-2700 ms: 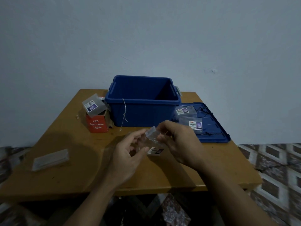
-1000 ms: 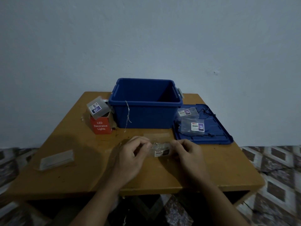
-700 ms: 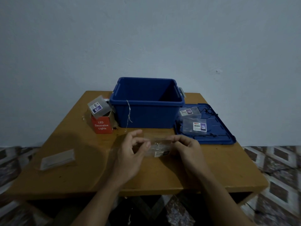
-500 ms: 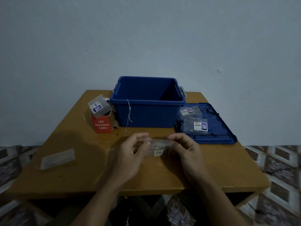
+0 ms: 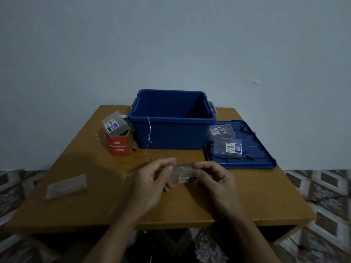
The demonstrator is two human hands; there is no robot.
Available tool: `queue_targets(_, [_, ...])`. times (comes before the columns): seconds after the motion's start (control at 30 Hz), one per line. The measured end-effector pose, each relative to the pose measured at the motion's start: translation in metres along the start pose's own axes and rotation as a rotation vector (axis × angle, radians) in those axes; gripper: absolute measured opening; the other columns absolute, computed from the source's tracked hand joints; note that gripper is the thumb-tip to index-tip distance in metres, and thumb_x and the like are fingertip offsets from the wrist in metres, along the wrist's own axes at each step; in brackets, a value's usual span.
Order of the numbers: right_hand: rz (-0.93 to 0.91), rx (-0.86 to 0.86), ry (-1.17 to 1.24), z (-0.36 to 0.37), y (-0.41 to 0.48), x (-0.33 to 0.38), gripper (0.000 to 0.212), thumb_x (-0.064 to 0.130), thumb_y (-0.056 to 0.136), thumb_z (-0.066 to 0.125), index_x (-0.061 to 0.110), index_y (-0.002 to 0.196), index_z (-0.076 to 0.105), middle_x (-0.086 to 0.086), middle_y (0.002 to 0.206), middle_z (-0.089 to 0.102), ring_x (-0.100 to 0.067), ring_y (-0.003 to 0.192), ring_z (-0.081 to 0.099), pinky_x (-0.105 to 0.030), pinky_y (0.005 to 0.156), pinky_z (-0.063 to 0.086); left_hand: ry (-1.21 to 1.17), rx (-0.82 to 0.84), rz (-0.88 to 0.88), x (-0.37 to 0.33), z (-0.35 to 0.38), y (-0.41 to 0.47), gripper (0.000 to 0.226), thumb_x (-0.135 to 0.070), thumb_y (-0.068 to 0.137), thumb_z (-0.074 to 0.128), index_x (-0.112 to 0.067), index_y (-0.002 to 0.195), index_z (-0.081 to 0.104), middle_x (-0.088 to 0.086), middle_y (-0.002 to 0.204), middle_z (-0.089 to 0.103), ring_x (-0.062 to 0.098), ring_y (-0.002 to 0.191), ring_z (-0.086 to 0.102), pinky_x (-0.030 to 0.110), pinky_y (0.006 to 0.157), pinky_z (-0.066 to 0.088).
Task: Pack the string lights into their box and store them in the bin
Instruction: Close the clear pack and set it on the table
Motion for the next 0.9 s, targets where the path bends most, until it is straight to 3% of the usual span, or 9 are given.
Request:
queue_targets(0.17, [-0.009,-0.013,-0.023,0.001,0.001,-0.002,0.012,0.029,0.094,0.063,0.030,0.100,0.074,0.002,0.100,0.074,-0.020,0.096,0.069,-0.040,0.085,0.056,-0.005,-0.058,0.008,-0.001,-0.002,0.001,0.021,-0.014,0.098,0.058,-0.020,0.115,0.069,0.005,0.072,0.071,0.011,0.056,0.063,0.023,0.054,0.053])
queue_targets(0.33, [-0.025,-0.025,-0.017,0.001,0.002,0.000,0.019,0.037,0.089,0.062,0.027,0.099,0.073,0.004,0.098,0.073,-0.016,0.094,0.068,-0.033,0.080,0.055,-0.024,-0.076,0.014,0.001,-0.004,0.002,0.018,-0.013,0.098,0.059,-0.020,0.109,0.071,0.005,0.075,0.073,0.014,0.054,0.064,0.024,0.051,0.053])
queue_targets(0.5, [-0.018,-0.022,-0.005,0.000,0.002,-0.002,0.008,0.019,0.094,0.065,0.021,0.097,0.072,-0.001,0.096,0.073,-0.020,0.091,0.068,-0.039,0.080,0.057,-0.036,-0.040,0.000,0.001,-0.001,0.002,0.020,-0.010,0.096,0.062,-0.019,0.110,0.072,0.004,0.077,0.074,0.017,0.056,0.066,0.026,0.053,0.054])
queue_targets(0.6, [0.011,-0.018,-0.020,0.003,0.005,-0.006,0.021,0.005,0.094,0.061,0.023,0.088,0.070,-0.002,0.091,0.070,-0.019,0.084,0.064,-0.036,0.074,0.054,-0.070,-0.041,-0.071,0.006,-0.003,0.004,0.021,-0.005,0.094,0.063,-0.020,0.104,0.074,0.004,0.085,0.076,0.021,0.055,0.063,0.029,0.048,0.050])
queue_targets(0.77, [0.015,-0.023,-0.028,0.009,0.006,-0.005,0.009,0.020,0.092,0.060,0.023,0.086,0.065,-0.002,0.091,0.067,-0.020,0.085,0.062,-0.036,0.074,0.052,-0.121,-0.011,-0.145,0.008,0.000,0.008,0.012,-0.026,0.090,0.068,-0.016,0.094,0.074,0.003,0.066,0.068,0.020,0.053,0.060,0.026,0.047,0.046])
queue_targets(0.9, [0.040,-0.034,-0.010,0.007,0.008,-0.009,0.008,0.011,0.095,0.063,0.018,0.099,0.061,-0.008,0.097,0.066,-0.021,0.087,0.062,-0.037,0.077,0.053,-0.036,0.027,-0.150,0.006,0.003,0.007,0.011,-0.024,0.093,0.067,-0.019,0.102,0.072,0.002,0.079,0.071,0.013,0.053,0.060,0.022,0.048,0.047])
Point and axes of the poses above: each hand's wrist, its own y-axis towards the middle knuckle, its own z-axis out of the palm, x = y × z, the point moved 10 cm from there along y, towards the middle knuckle
